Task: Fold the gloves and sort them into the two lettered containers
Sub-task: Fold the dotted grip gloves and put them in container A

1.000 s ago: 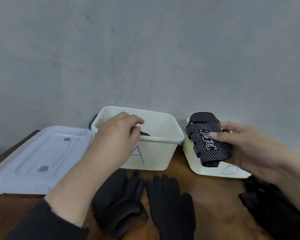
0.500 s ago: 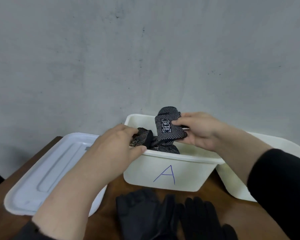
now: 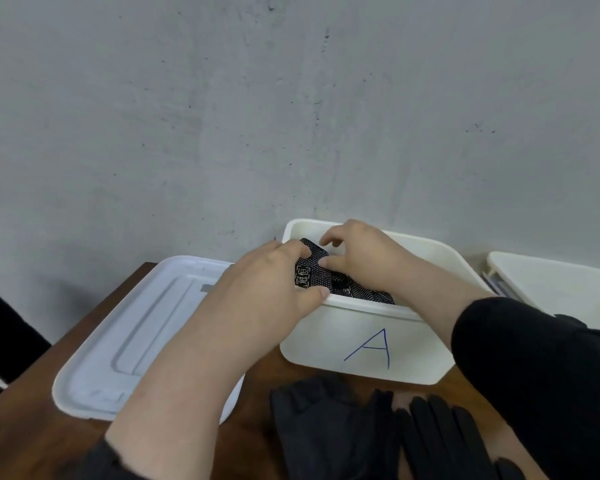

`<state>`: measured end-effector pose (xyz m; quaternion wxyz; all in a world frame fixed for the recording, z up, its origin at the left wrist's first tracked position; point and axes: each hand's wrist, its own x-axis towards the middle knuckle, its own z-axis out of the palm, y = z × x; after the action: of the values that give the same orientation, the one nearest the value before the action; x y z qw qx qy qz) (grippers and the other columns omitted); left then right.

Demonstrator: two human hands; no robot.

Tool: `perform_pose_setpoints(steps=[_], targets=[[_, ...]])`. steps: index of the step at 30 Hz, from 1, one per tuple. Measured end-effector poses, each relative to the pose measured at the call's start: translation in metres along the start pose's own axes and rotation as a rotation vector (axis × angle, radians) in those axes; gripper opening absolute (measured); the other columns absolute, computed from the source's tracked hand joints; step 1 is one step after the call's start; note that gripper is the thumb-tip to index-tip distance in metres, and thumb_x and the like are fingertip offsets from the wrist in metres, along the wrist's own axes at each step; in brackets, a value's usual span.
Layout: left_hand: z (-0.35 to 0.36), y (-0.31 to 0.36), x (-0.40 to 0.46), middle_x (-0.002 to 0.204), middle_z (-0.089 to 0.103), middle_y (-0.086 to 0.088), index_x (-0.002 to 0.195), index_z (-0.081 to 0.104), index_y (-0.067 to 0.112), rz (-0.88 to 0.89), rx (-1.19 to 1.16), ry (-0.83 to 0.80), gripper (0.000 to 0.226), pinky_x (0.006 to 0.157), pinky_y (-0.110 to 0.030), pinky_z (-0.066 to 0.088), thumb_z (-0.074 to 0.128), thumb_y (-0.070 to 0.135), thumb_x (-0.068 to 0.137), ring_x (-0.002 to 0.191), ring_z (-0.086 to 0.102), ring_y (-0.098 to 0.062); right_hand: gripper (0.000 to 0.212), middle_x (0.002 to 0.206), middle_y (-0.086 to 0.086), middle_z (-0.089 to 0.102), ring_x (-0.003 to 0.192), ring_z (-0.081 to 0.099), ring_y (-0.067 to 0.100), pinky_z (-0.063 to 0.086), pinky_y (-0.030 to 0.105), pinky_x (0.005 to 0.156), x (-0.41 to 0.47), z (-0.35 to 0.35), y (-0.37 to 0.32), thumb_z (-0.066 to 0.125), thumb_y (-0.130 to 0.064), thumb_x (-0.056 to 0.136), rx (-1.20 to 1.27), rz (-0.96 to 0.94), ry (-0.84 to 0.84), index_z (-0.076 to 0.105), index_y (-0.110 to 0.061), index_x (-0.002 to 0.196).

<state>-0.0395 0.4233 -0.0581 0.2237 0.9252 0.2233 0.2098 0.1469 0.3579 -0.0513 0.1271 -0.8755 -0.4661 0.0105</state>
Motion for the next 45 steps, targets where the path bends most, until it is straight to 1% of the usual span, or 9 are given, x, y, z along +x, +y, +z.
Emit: perform_pose_setpoints(steps=[4,8,15,22,27,32,37,42,45], targets=[[0.001,0.002,0.0,0.131,0.055,0.007,0.14,0.047,0.032,-0.011,0.014,0.002,0.054,0.098,-0.032,0.042,0.063,0.046,0.09,0.12,0.05,-0.014,0.031,0.123,0.0,0.067,0.111,0.061,0.02,0.043,0.027,0.089,-0.008,-0.006,-0.001,0.055,-0.036,0.101,-0.083,-0.075,-0.011,0.067,-0.023,0.127],[0.003,0.012,-0.002,0.131,0.053,0.005,0.14,0.045,0.032,0.034,0.065,0.021,0.052,0.098,-0.038,0.043,0.059,0.044,0.091,0.117,0.052,-0.019,0.025,0.11,-0.008,0.069,0.084,0.062,0.012,0.039,0.023,0.076,-0.03,-0.027,0.0,0.055,-0.034,0.102,0.103,-0.054,0.223,0.069,-0.021,0.118],[0.011,0.064,-0.024,0.129,0.057,0.012,0.135,0.053,0.033,0.193,-0.058,0.154,0.038,0.096,-0.03,0.041,0.051,0.037,0.097,0.117,0.052,-0.012,0.019,0.104,-0.019,0.066,0.096,0.058,0.0,0.045,0.013,0.08,-0.152,-0.04,0.028,0.055,-0.03,0.102,0.276,-0.119,0.586,0.069,-0.026,0.114],[0.081,0.148,-0.082,0.113,0.062,0.006,0.118,0.063,0.025,0.422,-0.193,0.026,0.026,0.092,-0.04,0.046,0.046,0.03,0.099,0.108,0.056,-0.017,0.021,0.1,-0.027,0.063,0.096,0.062,-0.003,0.05,0.013,0.076,-0.308,0.022,0.107,0.05,-0.046,0.092,0.213,0.162,0.45,0.065,-0.042,0.106],[0.168,0.194,-0.142,0.122,0.056,0.01,0.129,0.055,0.029,0.434,-0.231,-0.21,0.031,0.094,-0.035,0.048,0.039,0.031,0.103,0.11,0.054,-0.012,0.018,0.105,-0.028,0.061,0.099,0.058,-0.007,0.052,0.022,0.086,-0.377,0.054,0.166,0.063,-0.026,0.096,0.1,0.298,0.333,0.064,-0.038,0.11],[0.217,0.219,-0.152,0.127,0.053,0.012,0.134,0.051,0.03,0.339,-0.262,-0.231,0.034,0.095,-0.033,0.047,0.038,0.023,0.103,0.112,0.052,-0.009,0.021,0.102,-0.027,0.068,0.1,0.063,-0.01,0.048,0.009,0.084,-0.394,0.051,0.179,0.054,-0.023,0.103,0.373,0.392,0.484,0.066,-0.037,0.113],[0.249,0.241,-0.145,0.127,0.053,0.008,0.134,0.052,0.029,0.243,-0.29,-0.224,0.038,0.091,-0.037,0.049,0.04,0.014,0.101,0.108,0.056,-0.016,0.021,0.091,-0.018,0.072,0.091,0.066,-0.003,0.05,0.014,0.08,-0.4,0.045,0.19,0.048,-0.025,0.106,0.601,0.519,0.593,0.068,-0.029,0.11],[0.26,0.253,-0.146,0.129,0.053,0.01,0.136,0.052,0.029,0.286,-0.314,-0.255,0.037,0.093,-0.031,0.047,0.039,0.017,0.104,0.11,0.054,-0.012,0.017,0.09,-0.015,0.069,0.083,0.063,-0.001,0.049,0.015,0.073,-0.406,0.04,0.199,0.053,-0.028,0.104,0.56,0.531,0.629,0.068,-0.032,0.108],[0.261,0.249,-0.146,0.127,0.053,0.013,0.135,0.053,0.03,0.31,-0.319,-0.273,0.034,0.093,-0.025,0.044,0.041,0.023,0.104,0.111,0.052,-0.007,0.014,0.102,-0.014,0.064,0.092,0.057,0.002,0.046,0.017,0.083,-0.414,0.032,0.211,0.063,-0.024,0.099,0.268,0.42,0.674,0.07,-0.021,0.111]])
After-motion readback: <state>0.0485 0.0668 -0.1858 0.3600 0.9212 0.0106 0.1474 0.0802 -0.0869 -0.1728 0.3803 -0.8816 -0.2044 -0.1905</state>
